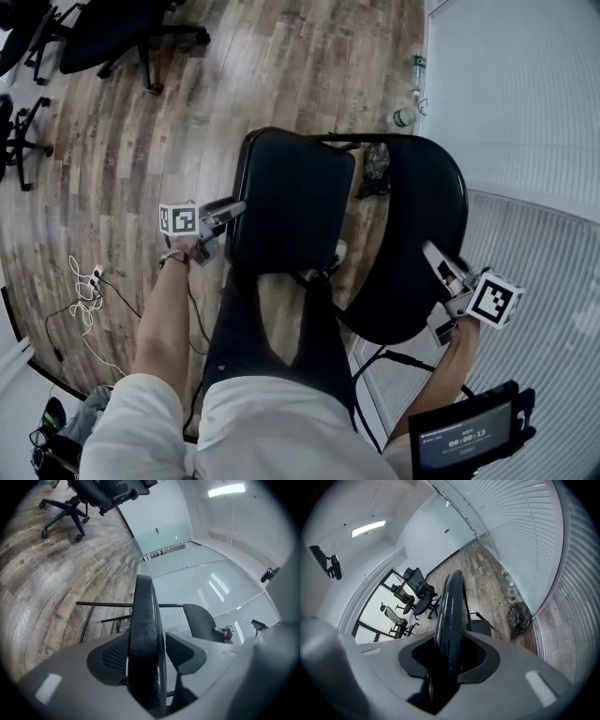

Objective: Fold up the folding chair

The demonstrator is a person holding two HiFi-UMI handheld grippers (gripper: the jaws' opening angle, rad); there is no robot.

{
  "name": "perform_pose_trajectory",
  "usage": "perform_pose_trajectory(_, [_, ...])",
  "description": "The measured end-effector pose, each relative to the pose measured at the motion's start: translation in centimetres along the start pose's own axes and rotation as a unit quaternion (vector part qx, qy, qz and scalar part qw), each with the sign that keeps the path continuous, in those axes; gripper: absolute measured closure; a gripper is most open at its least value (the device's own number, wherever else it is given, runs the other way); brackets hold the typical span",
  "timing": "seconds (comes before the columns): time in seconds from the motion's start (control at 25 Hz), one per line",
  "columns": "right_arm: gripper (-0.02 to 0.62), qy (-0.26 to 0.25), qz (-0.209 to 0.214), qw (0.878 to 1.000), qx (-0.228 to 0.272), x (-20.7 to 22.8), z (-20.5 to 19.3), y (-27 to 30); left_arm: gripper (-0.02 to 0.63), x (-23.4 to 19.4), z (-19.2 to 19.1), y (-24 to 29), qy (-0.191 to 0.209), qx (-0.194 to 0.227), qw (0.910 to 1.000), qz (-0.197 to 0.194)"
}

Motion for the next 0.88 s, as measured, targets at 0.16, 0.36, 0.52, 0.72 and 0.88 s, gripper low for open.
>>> perform_pose_trajectory(0.16, [0.508,0.005,0.002,1.000,0.003,0.4,-0.3,0.0,0.379,0.6,-0.3,0.4,0.001,0.005,1.0000,-0.006])
perform_pose_trajectory(0.36, [0.506,0.001,-0.012,1.000,0.000,1.2,-0.7,-0.3,0.379,1.6,-1.1,1.1,0.006,0.004,0.9999,-0.011])
perform_pose_trajectory(0.52, [0.506,0.000,-0.013,1.000,0.001,1.5,-0.7,-0.1,0.379,2.0,-1.1,1.7,0.002,0.007,0.9998,-0.019])
perform_pose_trajectory(0.72, [0.502,-0.007,-0.026,1.000,-0.003,3.1,-0.8,-0.2,0.379,2.7,-1.8,2.8,0.005,0.009,0.9996,-0.026])
perform_pose_trajectory(0.88, [0.502,-0.020,-0.039,0.999,-0.004,3.8,-0.8,-0.5,0.379,3.7,-2.5,4.0,0.014,0.002,0.9994,-0.033])
Point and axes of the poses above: the fingertips, and each gripper's own axes: y forward along the fingers, x to its right, z out of its top, the point moved 4 cm from there along -y, backward along the fingers, and after that the axes turned 4 degrees about x, right-handed, at the moved point
